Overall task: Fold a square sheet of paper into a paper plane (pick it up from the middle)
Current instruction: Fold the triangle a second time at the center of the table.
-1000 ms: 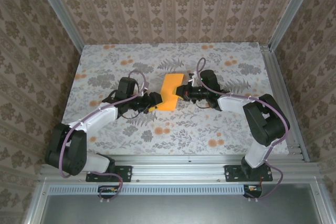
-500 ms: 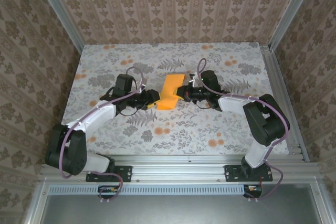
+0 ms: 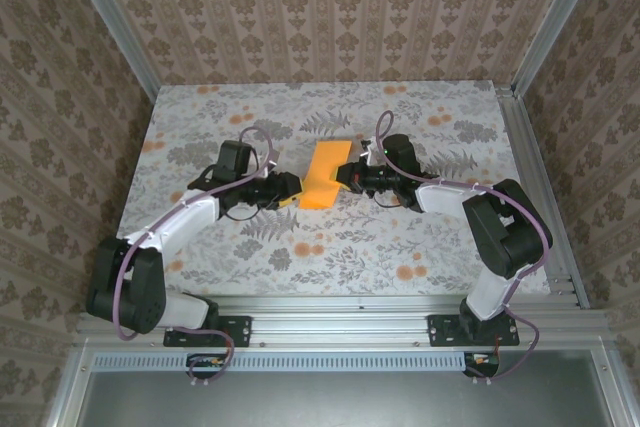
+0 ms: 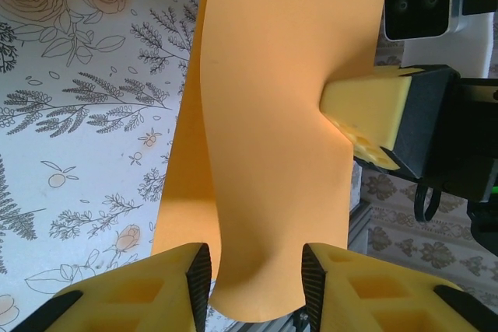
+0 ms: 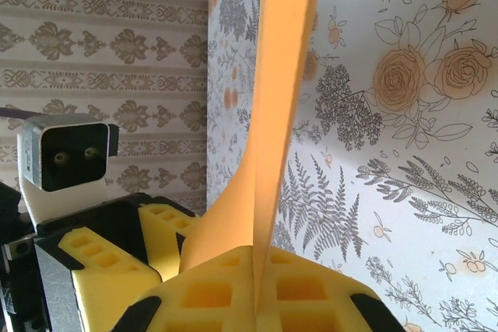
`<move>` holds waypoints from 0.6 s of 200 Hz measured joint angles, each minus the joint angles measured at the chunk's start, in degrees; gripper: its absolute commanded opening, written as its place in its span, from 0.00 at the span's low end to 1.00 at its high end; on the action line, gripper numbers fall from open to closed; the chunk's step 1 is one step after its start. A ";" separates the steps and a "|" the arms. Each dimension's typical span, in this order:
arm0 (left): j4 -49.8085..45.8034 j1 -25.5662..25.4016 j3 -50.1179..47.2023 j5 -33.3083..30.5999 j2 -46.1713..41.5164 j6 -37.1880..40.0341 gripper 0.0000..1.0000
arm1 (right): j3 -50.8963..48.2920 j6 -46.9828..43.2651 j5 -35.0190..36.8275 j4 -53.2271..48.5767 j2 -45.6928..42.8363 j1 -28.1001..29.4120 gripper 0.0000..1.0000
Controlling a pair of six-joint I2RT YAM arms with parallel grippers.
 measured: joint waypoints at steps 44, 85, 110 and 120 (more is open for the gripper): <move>-0.70 0.63 0.00 0.72 0.00 0.68 0.36 | -0.15 0.00 -0.02 0.15 0.00 -0.02 0.07; -1.42 1.16 0.00 1.31 0.00 1.11 0.35 | -0.48 -0.02 -0.04 0.15 0.00 -0.02 0.07; -1.42 1.18 0.00 2.58 0.00 1.11 0.33 | -0.48 -0.02 -0.02 0.15 0.00 -0.02 0.07; -1.42 1.18 0.00 3.04 0.00 1.11 0.33 | -0.48 -0.02 -0.04 0.17 0.02 -0.02 0.07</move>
